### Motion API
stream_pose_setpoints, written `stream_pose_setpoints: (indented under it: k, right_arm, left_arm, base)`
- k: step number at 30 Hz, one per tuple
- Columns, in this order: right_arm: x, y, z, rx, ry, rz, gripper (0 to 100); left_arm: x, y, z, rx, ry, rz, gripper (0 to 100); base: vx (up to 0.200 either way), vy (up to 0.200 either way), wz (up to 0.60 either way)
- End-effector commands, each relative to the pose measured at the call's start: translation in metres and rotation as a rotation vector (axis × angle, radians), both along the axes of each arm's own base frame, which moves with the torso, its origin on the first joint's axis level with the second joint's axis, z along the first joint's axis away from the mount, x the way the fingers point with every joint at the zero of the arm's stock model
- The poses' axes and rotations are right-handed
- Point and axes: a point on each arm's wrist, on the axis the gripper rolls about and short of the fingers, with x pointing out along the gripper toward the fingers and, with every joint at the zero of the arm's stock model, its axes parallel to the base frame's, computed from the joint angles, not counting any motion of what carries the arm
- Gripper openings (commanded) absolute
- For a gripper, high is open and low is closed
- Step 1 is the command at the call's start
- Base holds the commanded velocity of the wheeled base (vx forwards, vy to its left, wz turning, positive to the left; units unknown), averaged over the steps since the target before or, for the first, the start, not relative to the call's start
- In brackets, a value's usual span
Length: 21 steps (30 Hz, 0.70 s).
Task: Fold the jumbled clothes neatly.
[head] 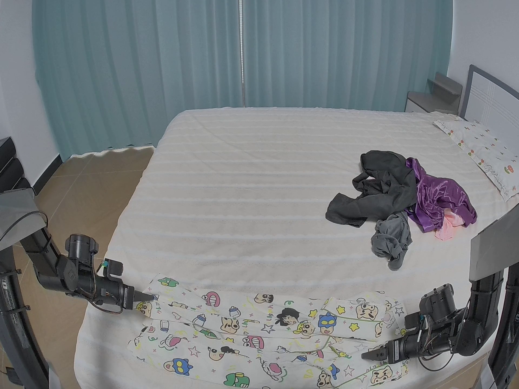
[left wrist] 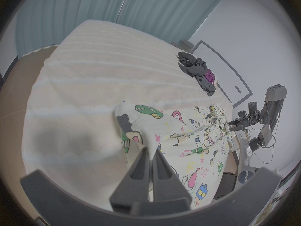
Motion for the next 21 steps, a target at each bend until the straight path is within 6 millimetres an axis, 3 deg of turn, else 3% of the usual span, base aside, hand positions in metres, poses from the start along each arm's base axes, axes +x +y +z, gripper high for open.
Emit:
stream_pose_setpoints:
  k: [1, 21]
  right_arm:
    - [-0.005, -0.001, 0.000, -0.005, 0.017, 0.001, 100]
    - [-0.005, -0.001, 0.000, -0.005, 0.019, 0.001, 100]
  left_arm:
    - [0.006, -0.001, 0.004, 0.000, -0.036, 0.005, 0]
    - [0.024, -0.010, 0.023, -0.062, -0.247, 0.056, 0]
  base:
    - [0.000, 0.000, 0.00]
    - [0.000, 0.000, 0.00]
